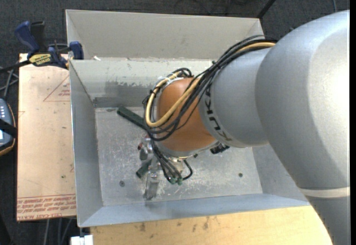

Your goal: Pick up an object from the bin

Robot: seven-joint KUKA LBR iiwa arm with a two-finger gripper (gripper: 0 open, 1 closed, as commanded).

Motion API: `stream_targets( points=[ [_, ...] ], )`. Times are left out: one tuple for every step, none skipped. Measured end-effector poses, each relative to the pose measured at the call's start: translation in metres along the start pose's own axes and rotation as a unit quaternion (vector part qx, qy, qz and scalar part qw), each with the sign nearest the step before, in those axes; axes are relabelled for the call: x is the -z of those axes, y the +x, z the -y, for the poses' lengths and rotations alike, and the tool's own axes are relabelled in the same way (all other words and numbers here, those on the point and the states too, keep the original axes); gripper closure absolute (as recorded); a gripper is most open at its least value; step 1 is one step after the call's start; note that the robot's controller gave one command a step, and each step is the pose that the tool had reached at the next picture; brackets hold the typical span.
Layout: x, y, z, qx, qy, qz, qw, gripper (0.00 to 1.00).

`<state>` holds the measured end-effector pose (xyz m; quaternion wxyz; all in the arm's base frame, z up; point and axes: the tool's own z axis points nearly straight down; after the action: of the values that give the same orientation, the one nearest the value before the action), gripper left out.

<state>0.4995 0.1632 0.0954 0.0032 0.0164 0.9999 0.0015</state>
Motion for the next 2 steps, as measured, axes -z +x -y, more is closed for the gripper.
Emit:
stream_targets(
  points=[
    [-0.0252,-0.0278,0.0174,0.075,0.001,-0.0020,0.9972,1.00],
    [-0.0252,-0.0278,0.0174,0.075,0.001,-0.0020,0.9972,1.00]
  ],
)
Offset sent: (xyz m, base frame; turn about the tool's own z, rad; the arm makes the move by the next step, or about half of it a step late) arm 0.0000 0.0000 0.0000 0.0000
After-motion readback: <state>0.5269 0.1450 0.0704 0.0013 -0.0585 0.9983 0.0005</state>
